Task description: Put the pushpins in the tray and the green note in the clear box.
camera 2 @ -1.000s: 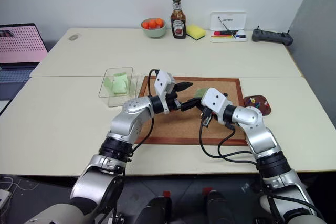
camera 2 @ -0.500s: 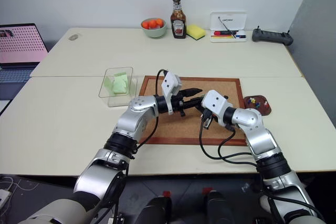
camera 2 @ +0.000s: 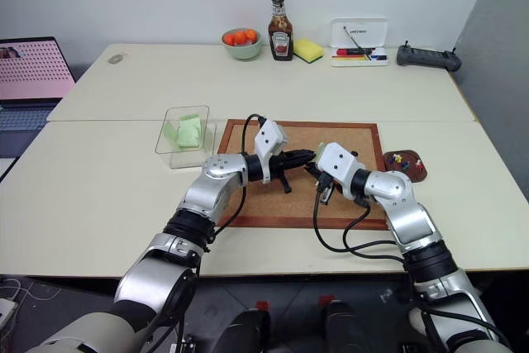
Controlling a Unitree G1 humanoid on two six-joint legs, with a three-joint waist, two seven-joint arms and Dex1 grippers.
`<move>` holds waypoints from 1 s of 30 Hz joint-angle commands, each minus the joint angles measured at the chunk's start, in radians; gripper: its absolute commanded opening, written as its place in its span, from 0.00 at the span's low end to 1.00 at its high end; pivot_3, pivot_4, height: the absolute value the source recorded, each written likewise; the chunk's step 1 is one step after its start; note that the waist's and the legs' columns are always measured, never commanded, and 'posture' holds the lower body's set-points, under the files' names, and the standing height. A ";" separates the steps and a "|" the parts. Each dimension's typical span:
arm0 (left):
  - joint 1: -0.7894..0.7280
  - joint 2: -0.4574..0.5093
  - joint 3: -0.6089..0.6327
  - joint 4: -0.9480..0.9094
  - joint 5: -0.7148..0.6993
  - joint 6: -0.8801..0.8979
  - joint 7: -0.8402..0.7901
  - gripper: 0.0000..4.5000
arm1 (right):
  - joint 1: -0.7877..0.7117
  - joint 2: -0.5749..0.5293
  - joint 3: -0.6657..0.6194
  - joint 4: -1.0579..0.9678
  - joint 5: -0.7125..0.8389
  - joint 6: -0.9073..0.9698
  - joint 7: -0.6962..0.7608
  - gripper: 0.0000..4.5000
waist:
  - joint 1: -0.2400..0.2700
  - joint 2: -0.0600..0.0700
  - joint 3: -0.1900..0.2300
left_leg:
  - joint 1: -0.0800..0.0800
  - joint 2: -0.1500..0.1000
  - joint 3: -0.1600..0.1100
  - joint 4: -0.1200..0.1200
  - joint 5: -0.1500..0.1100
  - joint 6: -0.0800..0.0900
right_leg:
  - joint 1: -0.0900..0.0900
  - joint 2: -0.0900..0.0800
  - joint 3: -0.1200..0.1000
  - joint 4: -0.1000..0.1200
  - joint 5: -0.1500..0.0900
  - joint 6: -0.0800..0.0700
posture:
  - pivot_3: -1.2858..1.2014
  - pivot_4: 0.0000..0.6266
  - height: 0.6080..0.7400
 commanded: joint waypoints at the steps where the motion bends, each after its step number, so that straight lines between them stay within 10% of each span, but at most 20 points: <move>1: -0.001 0.018 0.024 0.025 0.016 -0.026 0.032 0.01 | -0.019 0.003 -0.029 -0.063 0.019 -0.036 -0.009 0.00 | 0.000 0.000 0.000 | 0.000 0.000 0.000 0.000 0.000 0.000 | 0.000 0.000 0.000 0.000 0.000 0.000 | 0.52 0.24 1.00; 18: 0.055 0.026 0.084 -0.026 0.004 -0.026 0.155 0.01 | -0.017 0.011 -0.108 -0.092 0.061 -0.021 -0.076 0.00 | 0.001 0.000 0.000 | 0.000 0.000 0.000 0.000 0.000 0.000 | 0.000 0.000 0.000 0.000 0.000 0.000 | 0.52 0.24 1.00; 30: 0.210 -0.003 0.171 -0.423 -0.190 0.178 0.175 0.01 | 0.108 -0.195 -0.257 -0.069 0.000 0.079 -0.153 0.00 | 0.001 0.000 0.000 | -0.001 0.000 0.000 0.001 0.000 0.000 | 0.000 -0.001 0.000 0.000 0.000 0.000 | 0.52 0.24 1.00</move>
